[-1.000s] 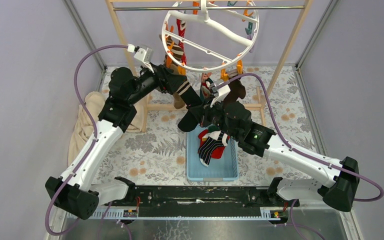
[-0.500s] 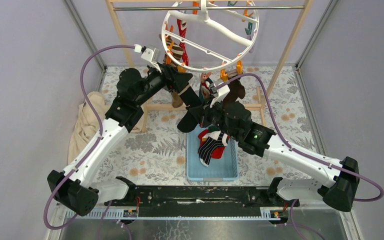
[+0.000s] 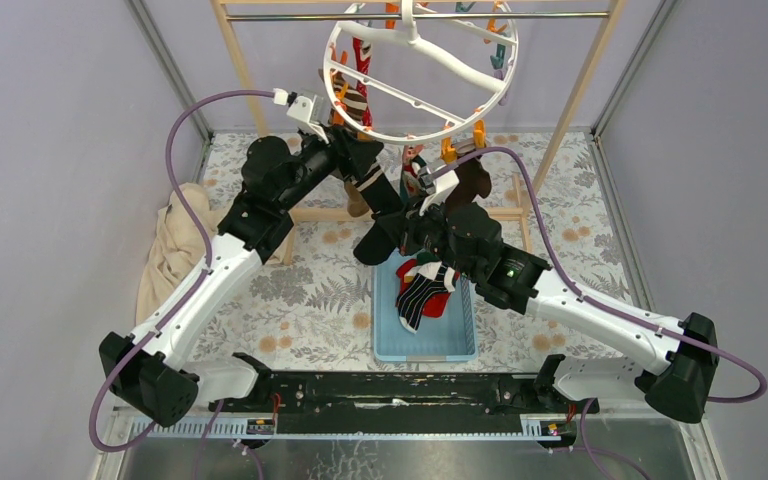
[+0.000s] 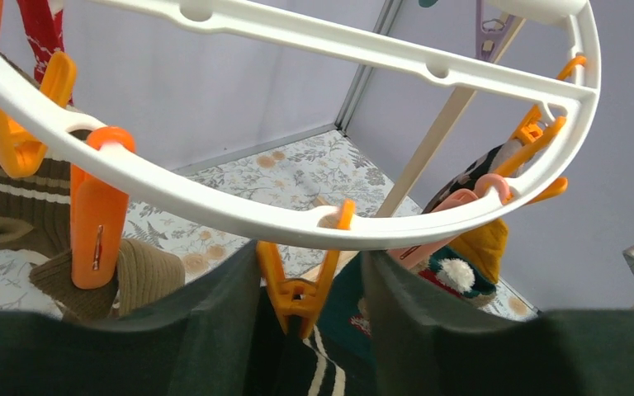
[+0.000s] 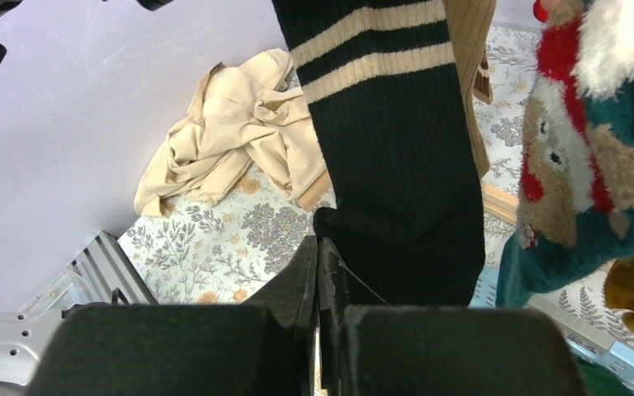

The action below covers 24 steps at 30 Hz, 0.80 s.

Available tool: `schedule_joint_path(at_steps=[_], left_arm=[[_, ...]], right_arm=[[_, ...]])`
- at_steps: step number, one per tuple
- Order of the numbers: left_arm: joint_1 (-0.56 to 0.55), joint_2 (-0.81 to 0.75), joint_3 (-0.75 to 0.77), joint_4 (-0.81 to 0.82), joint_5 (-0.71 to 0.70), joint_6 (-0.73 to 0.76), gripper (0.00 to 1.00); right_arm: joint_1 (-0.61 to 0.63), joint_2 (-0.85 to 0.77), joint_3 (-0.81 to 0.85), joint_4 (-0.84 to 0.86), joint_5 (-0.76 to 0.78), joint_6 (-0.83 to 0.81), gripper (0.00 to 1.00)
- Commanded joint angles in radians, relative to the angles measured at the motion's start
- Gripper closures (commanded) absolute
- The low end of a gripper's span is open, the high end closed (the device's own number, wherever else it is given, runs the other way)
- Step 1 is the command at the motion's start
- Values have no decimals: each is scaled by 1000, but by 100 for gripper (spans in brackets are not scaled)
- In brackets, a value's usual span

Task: Remove the socks clipped to the hanger
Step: Remove the sock from the hanger.

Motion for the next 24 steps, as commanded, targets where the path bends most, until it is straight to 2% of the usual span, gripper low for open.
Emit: schedule_joint_path(at_steps=[1, 6, 9, 12, 14, 21, 24], left_arm=[[-7, 3, 9, 72, -32, 24, 51], [-8, 8, 13, 71, -30, 23, 57], [-8, 11, 17, 70, -28, 22, 65], [-7, 13, 21, 67, -24, 18, 88], [-8, 14, 26, 63, -24, 16, 98], [-8, 12, 32, 52, -21, 17, 99], [-8, 5, 35, 49, -20, 11, 93]], right_arm=[[-1, -1, 4, 57, -14, 0, 100], [0, -4, -3, 57, -15, 0, 100], [0, -9, -8, 53, -14, 3, 100], [-1, -19, -13, 45, -12, 2, 100], [-2, -27, -17, 36, -11, 3, 100], [0, -97, -19, -42, -21, 12, 100], [0, -129, 3, -132, -45, 4, 100]])
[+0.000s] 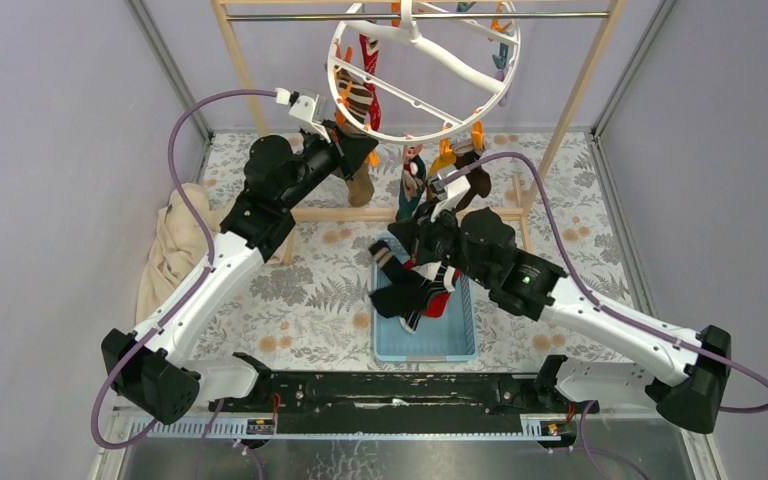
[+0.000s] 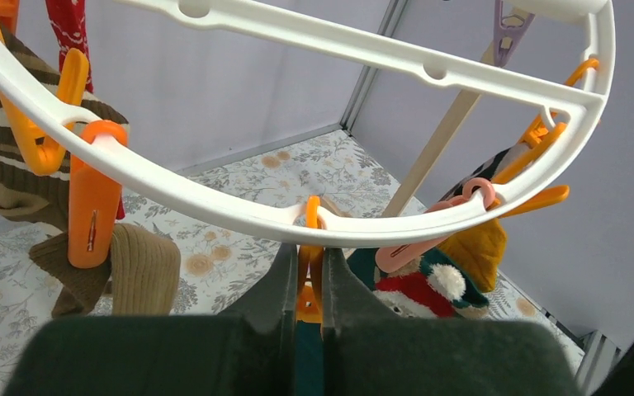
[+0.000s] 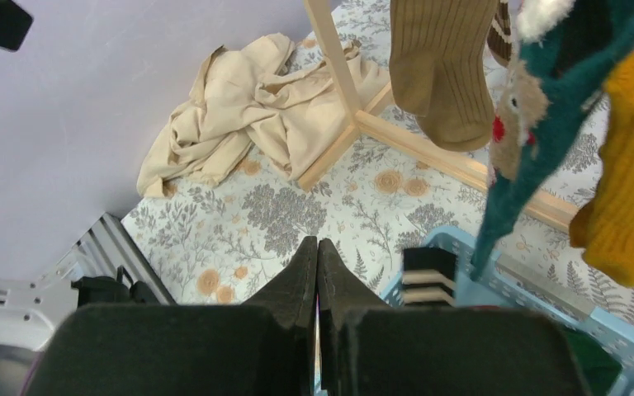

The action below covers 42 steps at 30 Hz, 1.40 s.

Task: Remove the socks clipped to the hanger
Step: Remove the sock from the hanger, then adjust the sock in the bin.

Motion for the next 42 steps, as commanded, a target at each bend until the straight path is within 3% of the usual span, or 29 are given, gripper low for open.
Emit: schedule_joint_path(at_steps=[1, 6, 11, 23, 24, 28, 30, 37, 42], left_arm=[[-8, -11, 34, 39, -7, -3, 86], [-9, -33, 37, 18, 5, 0, 43], [-9, -55, 34, -19, 5, 3, 27], [-9, -133, -4, -76, 11, 4, 20], [-10, -136, -4, -81, 13, 3, 20], [-11, -156, -11, -97, 18, -4, 20], [-11, -171, -17, -102, 18, -9, 19], [-11, -233, -33, -140, 14, -30, 19], [-10, -283, -64, -165, -9, -37, 18]], right_arm=[[0, -80, 35, -114, -47, -1, 100], [0, -124, 30, -249, -66, -3, 100], [0, -158, -50, -277, -66, 23, 100], [0, -100, -209, -226, -66, 70, 97], [0, -90, -217, -220, -66, 73, 95], [0, -39, -239, -220, -56, 85, 60], [0, -10, -250, -223, -48, 90, 49], [0, 132, -227, -313, 24, 118, 37], [0, 273, -195, -344, 81, 124, 36]])
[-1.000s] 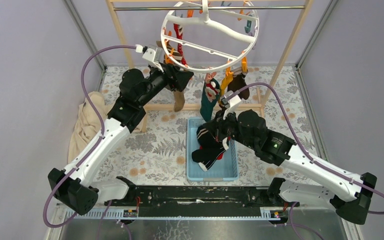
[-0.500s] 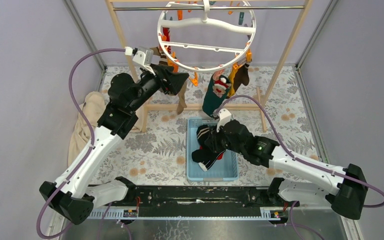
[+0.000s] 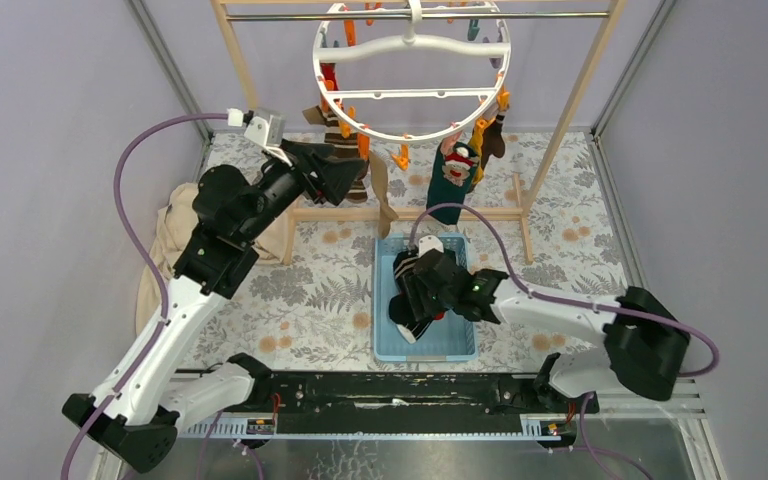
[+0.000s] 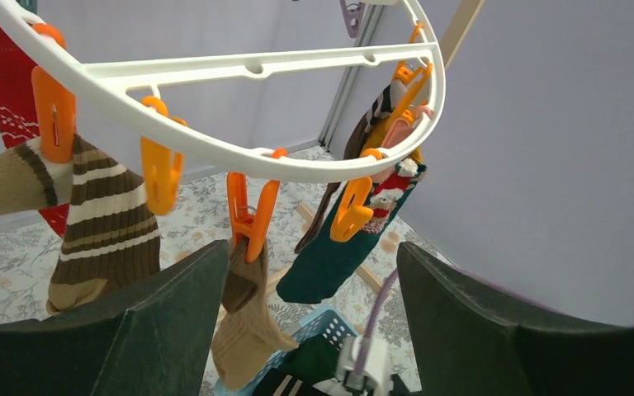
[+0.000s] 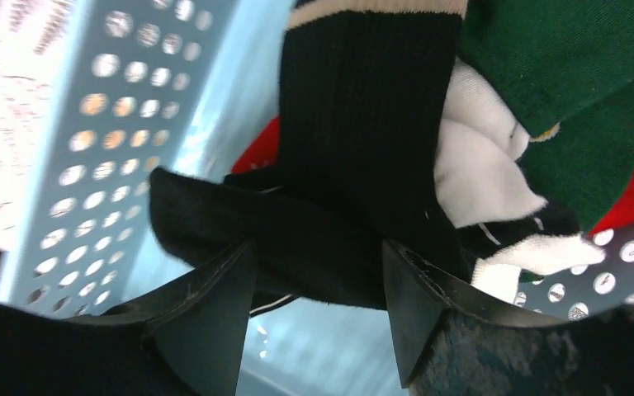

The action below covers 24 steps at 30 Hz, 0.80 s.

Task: Remove the socks clipped to the hanger
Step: Adjust the sock in the bin.

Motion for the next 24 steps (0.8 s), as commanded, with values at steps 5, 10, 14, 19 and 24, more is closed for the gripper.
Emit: schedule_joint_path(at_steps=[5, 10, 14, 19, 24], left_arm=[[-5, -70, -48, -57, -31, -7, 18], [-4, -86, -56, -77, -39, -3, 17], [-4, -98, -63, -85, -58, 3, 17], [-5, -106, -75, -81, -71, 7, 17], [-4, -107, -82, -81, -79, 7, 17]], right_arm=[[-1, 228, 101, -5, 56, 9, 49], [2, 270, 121, 22, -14, -3, 65], [29, 198, 99, 4, -44, -40, 67], [54, 32, 64, -61, -97, -86, 67], [58, -182, 60, -76, -95, -95, 44]])
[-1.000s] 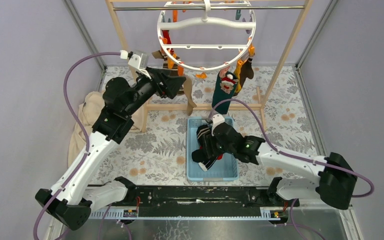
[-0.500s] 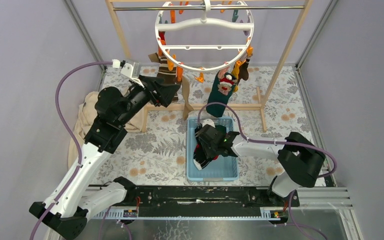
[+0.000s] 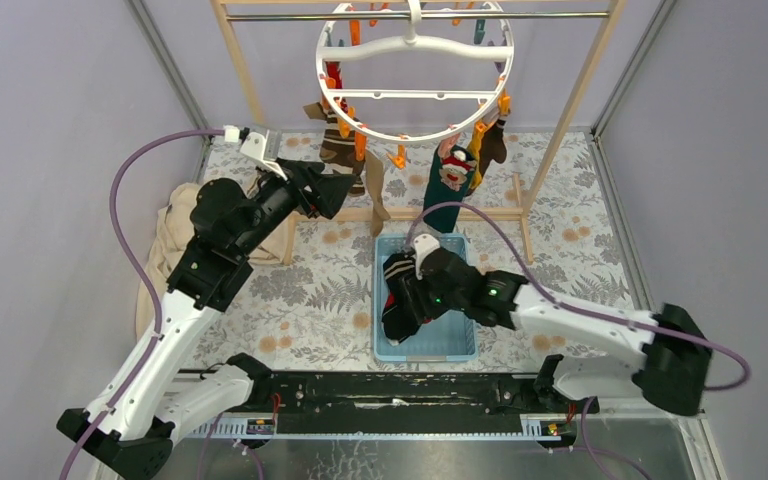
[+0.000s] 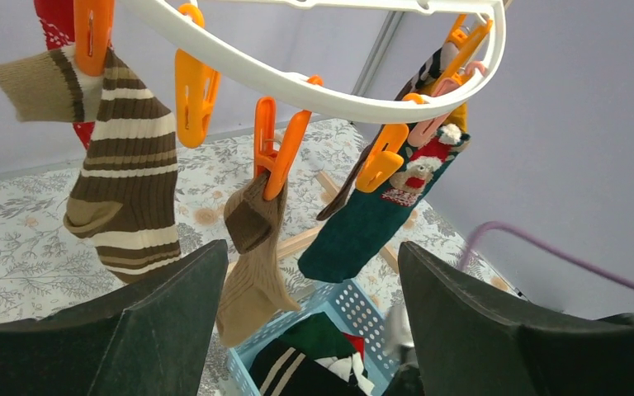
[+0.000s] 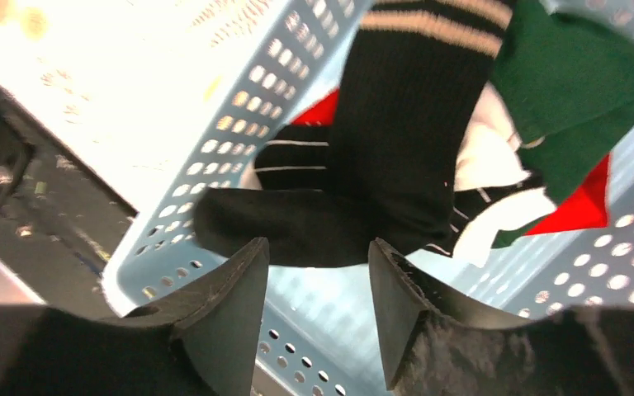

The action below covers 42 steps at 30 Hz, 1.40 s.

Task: Remove the socks clipped to the hanger
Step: Adjust the sock in the bin, then remove the sock from the hanger.

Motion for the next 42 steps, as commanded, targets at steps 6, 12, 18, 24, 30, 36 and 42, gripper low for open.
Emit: schedule_joint_path(at_steps=[6, 12, 18, 24, 30, 36, 42], left_arm=[[-4, -19, -11, 19, -36, 2, 17], [-4, -38, -10, -9, -61, 4, 17], [-4, -61, -11, -47, -109, 8, 17], [-4, -75, -7, -94, -176, 13, 17], [-4, -67, 13, -163, -287, 4, 10], [-4, -63, 25, -219, -360, -5, 1], [-2, -72, 10, -225, -359, -4, 1]], right_arm=[[8, -237, 30, 45, 120, -43, 37], [8, -195, 63, 156, 254, -46, 37], [11, -107, 114, 310, 313, -54, 37], [21, -12, 149, 460, 341, -65, 37], [26, 81, 175, 608, 405, -61, 37], [26, 195, 239, 681, 505, -53, 35], [26, 296, 294, 725, 604, -17, 33]])
